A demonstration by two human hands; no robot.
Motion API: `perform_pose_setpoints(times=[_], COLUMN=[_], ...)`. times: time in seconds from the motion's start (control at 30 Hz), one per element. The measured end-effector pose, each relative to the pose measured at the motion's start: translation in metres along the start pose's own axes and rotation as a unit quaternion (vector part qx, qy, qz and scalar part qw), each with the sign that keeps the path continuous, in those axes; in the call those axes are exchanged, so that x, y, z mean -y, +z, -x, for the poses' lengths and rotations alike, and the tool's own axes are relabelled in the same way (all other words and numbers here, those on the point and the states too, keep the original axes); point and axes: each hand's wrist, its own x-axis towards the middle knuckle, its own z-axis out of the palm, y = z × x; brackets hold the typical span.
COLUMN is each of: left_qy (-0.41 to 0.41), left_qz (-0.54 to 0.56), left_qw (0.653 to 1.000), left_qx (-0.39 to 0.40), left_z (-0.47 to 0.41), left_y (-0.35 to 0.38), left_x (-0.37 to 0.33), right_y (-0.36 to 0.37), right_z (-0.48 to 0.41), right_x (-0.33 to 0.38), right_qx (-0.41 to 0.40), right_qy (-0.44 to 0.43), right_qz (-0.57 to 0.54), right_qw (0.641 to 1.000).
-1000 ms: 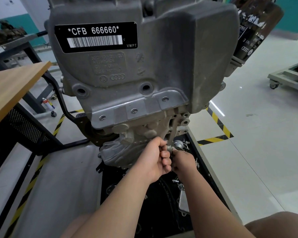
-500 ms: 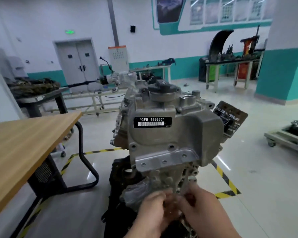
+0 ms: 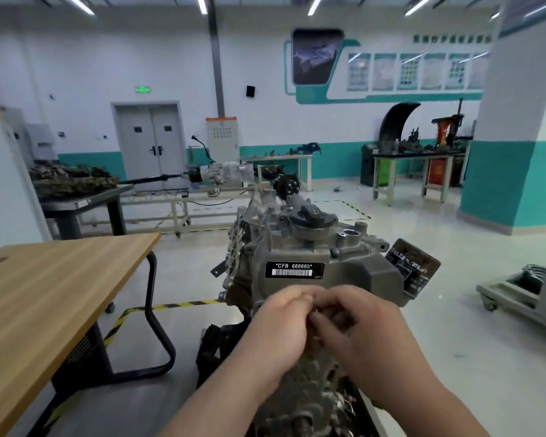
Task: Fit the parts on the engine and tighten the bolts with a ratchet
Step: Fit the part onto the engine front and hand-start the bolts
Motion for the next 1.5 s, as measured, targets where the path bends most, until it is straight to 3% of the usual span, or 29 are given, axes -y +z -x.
perform_pose_setpoints(times=[0.03,0.07,0.1,0.13,0.17,0.33,0.43,0.73,1.2,1.5], left_qy=[0.095,0.199,0.281,0.325,0.331,0.133,0.169,0.221,0.234,0.222], left_qz=[-0.174,-0.315,-0.391,-0.405,-0.401,-0.371,-0.302,-0.291,-0.238,-0.211], left_qw=[0.979,0.922,0.860,0.827,0.818,0.892,0.901,0.876,0.890,0.899], left_qx=[-0.040,-0.105,-0.168,-0.214,-0.245,-0.222,-0.260,-0.315,-0.312,-0.313], left_z=[-0.007,-0.015,-0.025,-0.036,-0.050,-0.117,-0.128,-0.127,-0.125,-0.124], left_y=[-0.006,-0.012,-0.019,-0.024,-0.027,-0.024,-0.019,-0.019,-0.020,-0.020], left_x=[-0.006,-0.013,-0.022,-0.030,-0.036,-0.038,-0.030,-0.022,-0.013,-0.014], right_y=[-0.006,-0.013,-0.019,-0.024,-0.029,-0.038,-0.035,-0.029,-0.015,-0.017], right_z=[-0.008,-0.016,-0.025,-0.035,-0.044,-0.086,-0.099,-0.128,-0.141,-0.143], right_x=[0.000,-0.002,-0.005,-0.010,-0.015,-0.032,-0.047,-0.058,-0.044,-0.038], right_qx=[-0.018,-0.033,-0.050,-0.071,-0.091,-0.085,-0.075,-0.050,-0.020,-0.011], right_qy=[0.022,0.047,0.067,0.079,0.082,0.101,0.122,0.110,0.101,0.122], right_qz=[-0.038,-0.073,-0.096,-0.100,-0.090,-0.010,0.025,0.079,0.177,0.142], right_qw=[0.999,0.996,0.992,0.989,0.988,0.991,0.989,0.990,0.979,0.982])
